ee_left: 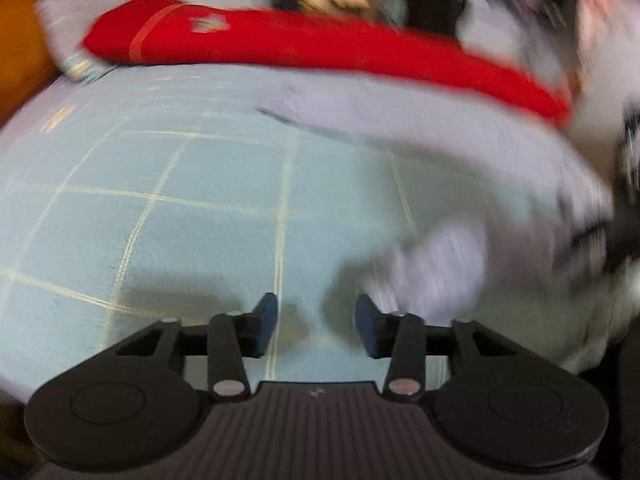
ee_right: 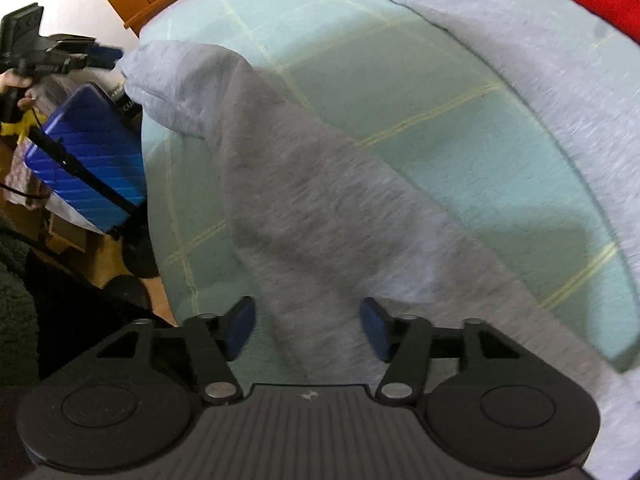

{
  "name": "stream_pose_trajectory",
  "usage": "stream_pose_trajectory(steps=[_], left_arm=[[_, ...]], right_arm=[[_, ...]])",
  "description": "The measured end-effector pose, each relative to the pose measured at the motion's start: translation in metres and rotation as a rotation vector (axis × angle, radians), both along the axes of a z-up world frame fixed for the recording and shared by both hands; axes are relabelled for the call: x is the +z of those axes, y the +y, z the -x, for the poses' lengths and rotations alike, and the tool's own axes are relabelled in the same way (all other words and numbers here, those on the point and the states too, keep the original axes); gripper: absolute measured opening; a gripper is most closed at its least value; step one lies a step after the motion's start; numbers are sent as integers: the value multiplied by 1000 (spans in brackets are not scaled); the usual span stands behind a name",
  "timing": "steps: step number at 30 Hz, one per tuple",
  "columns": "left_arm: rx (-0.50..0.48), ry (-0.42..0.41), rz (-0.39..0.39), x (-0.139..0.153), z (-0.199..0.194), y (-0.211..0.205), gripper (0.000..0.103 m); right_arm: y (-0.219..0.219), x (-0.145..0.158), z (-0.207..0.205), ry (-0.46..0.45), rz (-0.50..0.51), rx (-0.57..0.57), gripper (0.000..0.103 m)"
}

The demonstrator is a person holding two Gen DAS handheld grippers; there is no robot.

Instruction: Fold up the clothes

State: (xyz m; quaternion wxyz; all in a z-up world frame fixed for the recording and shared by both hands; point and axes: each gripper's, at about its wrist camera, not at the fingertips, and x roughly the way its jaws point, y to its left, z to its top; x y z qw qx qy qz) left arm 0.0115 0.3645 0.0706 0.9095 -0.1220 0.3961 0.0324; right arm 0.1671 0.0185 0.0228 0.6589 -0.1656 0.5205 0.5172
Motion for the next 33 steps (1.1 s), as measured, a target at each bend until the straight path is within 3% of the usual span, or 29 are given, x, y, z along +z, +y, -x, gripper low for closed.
stream_pose_trajectory(steps=[3,6,10,14,17,20,23,25,29,33], left_arm=[[130,-77,178,-16,-20,20,44],[104,-107,268,-30,-42,14,44],[-16,11,221,-46,-63,-18,45],[-71,134,205,-63,-54,-40,47],[-100,185,189,-67,-36,-54,52],[-75,173,171,-62,-24,-52,55],[-20,98,178,-55,-20,-40,59],[24,50,186,-56,-23,-29,60],[75,52,241,-78,-38,-15,57],[9,94,167,-92,-37,-35,57]], right_arm=[[0,6,5,0,-5,-8,73],[1,13,7,-20,-3,-8,73],[5,35,5,-58,-82,-13,75],[26,48,-3,-11,-248,-5,81],[56,42,-2,66,-304,54,82],[82,29,4,146,-272,131,84],[92,7,13,228,-173,184,85],[88,1,16,236,-152,182,85],[72,15,15,211,-185,114,87],[57,27,17,179,-223,62,87]])
